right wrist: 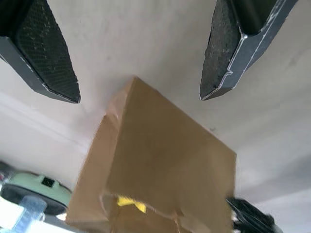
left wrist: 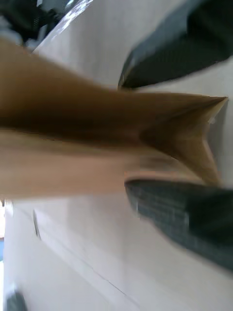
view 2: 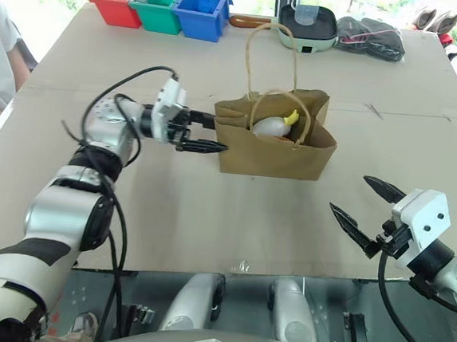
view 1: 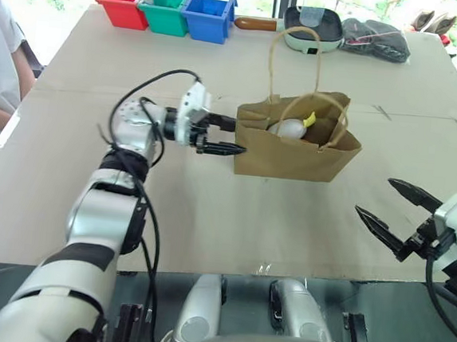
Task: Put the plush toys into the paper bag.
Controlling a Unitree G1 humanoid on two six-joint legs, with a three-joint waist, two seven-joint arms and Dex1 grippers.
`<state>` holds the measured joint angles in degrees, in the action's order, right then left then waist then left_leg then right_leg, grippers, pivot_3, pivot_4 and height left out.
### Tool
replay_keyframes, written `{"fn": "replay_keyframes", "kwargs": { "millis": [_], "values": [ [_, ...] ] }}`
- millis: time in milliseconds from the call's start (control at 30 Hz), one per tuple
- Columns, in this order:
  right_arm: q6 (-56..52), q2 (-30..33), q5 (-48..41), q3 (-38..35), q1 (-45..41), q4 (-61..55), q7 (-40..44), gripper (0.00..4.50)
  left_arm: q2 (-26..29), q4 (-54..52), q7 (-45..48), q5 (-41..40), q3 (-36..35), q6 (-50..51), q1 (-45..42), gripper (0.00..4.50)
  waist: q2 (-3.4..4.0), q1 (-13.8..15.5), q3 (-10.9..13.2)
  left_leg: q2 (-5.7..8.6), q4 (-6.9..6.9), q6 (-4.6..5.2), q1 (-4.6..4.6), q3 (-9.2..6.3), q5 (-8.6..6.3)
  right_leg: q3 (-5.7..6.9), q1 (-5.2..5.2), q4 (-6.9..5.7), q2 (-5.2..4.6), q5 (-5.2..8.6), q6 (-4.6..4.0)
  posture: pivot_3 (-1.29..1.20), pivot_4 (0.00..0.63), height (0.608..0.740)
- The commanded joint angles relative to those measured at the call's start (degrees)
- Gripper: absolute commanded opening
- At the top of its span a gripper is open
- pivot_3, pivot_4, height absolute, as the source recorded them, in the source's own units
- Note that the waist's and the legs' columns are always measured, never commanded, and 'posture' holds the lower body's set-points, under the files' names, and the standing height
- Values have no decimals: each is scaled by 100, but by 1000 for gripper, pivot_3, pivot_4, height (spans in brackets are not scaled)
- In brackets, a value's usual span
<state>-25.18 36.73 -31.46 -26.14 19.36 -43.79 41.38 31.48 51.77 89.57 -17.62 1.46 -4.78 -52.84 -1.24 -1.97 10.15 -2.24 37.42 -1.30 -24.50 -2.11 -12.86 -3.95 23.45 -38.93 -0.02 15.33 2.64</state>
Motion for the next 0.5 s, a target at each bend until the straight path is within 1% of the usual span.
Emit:
{"fn": "replay_keyframes", "kwargs": {
  "millis": [33, 100, 167, 233, 300, 333, 400, 467, 500],
  "values": [
    [164, 171, -215, -340, 11, 129, 294, 3810, 434, -1846, -431, -569, -478, 1279, 852, 4188, 0, -15, 0, 0, 0, 0, -1, -3, 0, 3, 0, -2, 0, 0, 0, 0, 150, 740],
    [189, 262, -280, -475, 68, 283, 463, 3810, 707, -3106, -838, -905, -770, 2084, 1655, 4188, 3, -49, -1, -4, -1, 0, 2, 2, 0, -2, 0, -2, -3, 0, -1, 0, 150, 740],
    [195, 328, -350, -608, 127, 392, 579, 3810, 869, -4004, -1215, -1130, -1004, 2588, 2268, 4188, 3, -32, -1, -9, -1, -1, 3, 2, 0, -2, -1, -2, -3, 0, -1, 0, 150, 740],
    [200, 424, -378, -807, 230, 564, 734, 3810, 1003, -5096, -1728, -1486, -1433, 3205, 3188, 4188, 4, 4, -2, -8, 0, -1, 2, -3, 1, 5, -2, -4, -5, 0, -1, 0, 150, 740],
    [230, 522, -347, -983, 351, 730, 891, 3810, 1042, -6083, -2160, -1679, -1806, 3550, 4158, 4188, 3, 39, -4, -8, 1, -1, 8, 2, 0, 1, -7, -3, -12, 0, -1, 0, 150, 740],
    [258, 572, -309, -1060, 403, 826, 970, 3810, 1013, -6466, -2339, -1747, -1982, 3658, 4620, 4188, 6, 42, -4, -7, 1, 0, 16, 6, 0, 0, -13, 5, -12, 1, -1, 0, 150, 740],
    [289, 643, -258, -1146, 476, 972, 1067, 3810, 961, -6973, -2627, -1779, -2186, 3719, 5259, 4188, 3, 54, -4, -8, -4, 0, 40, 17, -1, -11, -33, 8, -18, 2, -2, 0, 150, 740],
    [379, 713, -104, -1107, 475, 1142, 1092, 3810, 886, -7291, -2829, -1892, -2290, 3756, 5665, 4188, 2, 107, -4, -4, -11, 0, 77, 15, -1, -9, -67, 14, -15, 6, -2, 0, 150, 740],
    [440, 735, -7, -1045, 460, 1226, 1098, 3810, 831, -7409, -2908, -1962, -2334, 3769, 5834, 4188, 2, 107, -4, -4, -10, 0, 81, 14, -1, -8, -71, 13, -12, 18, 7, 0, 150, 740]
  ]
}}
